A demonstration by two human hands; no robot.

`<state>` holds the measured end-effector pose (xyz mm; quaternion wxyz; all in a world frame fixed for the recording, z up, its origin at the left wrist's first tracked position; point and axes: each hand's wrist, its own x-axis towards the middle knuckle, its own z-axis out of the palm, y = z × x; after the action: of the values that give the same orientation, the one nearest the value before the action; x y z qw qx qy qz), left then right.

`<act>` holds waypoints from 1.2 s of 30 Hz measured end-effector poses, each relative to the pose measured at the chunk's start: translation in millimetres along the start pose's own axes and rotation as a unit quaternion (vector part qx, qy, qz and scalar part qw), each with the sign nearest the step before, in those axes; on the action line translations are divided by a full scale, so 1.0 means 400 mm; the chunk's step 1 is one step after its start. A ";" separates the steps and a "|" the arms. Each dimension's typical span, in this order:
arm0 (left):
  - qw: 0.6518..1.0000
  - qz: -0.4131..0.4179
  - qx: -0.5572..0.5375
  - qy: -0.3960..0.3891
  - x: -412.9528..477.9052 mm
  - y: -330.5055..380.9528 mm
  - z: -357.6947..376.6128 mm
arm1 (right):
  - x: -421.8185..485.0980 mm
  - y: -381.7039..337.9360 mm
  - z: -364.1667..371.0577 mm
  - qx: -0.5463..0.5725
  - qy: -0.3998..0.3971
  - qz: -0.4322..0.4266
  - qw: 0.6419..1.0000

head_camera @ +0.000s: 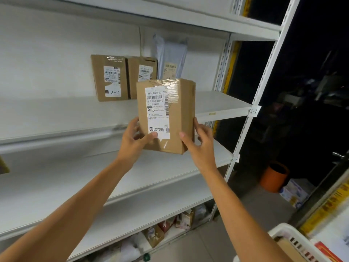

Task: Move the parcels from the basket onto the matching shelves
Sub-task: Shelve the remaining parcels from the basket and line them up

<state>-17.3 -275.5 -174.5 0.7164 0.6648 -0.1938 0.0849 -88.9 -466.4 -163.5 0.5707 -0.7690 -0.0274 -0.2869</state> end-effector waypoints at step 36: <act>0.969 -0.009 0.170 0.181 0.277 0.052 -0.756 | 0.347 -0.087 0.880 -0.061 -0.109 -0.074 0.989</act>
<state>125.6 9.5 -124.6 0.6171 0.7519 -0.0381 0.2289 158.2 -179.5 -132.8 0.4938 -0.8246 -0.1284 -0.2442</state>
